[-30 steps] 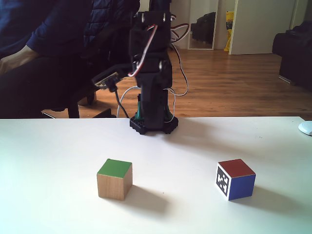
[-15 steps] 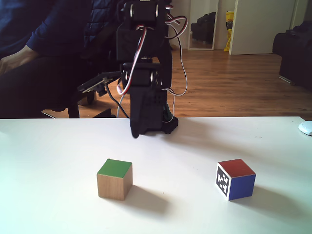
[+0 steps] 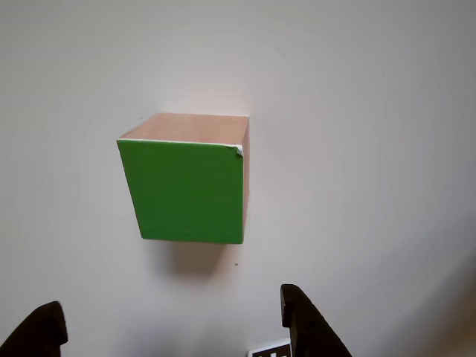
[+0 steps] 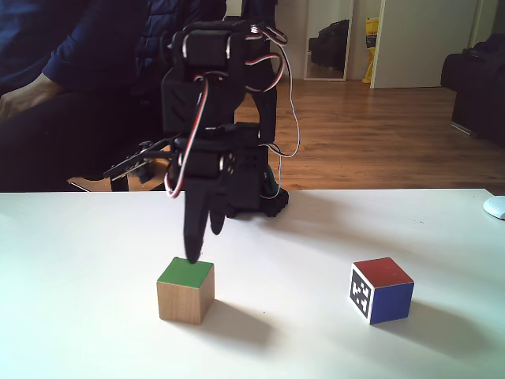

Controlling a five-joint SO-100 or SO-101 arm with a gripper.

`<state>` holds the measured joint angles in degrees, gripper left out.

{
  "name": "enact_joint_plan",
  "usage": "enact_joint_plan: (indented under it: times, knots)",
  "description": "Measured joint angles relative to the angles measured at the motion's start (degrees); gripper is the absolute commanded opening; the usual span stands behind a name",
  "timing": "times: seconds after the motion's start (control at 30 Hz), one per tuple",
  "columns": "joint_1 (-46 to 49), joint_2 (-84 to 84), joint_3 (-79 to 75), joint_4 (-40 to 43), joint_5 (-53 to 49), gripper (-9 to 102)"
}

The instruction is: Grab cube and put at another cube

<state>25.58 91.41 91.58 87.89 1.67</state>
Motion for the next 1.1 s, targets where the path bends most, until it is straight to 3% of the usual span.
enact_joint_plan:
  times: [0.43,1.1]
  knots:
    - [2.5,-11.4,-3.3,-4.5,-0.9,45]
    - [4.2,-14.2,1.0,-12.0,-2.2,40]
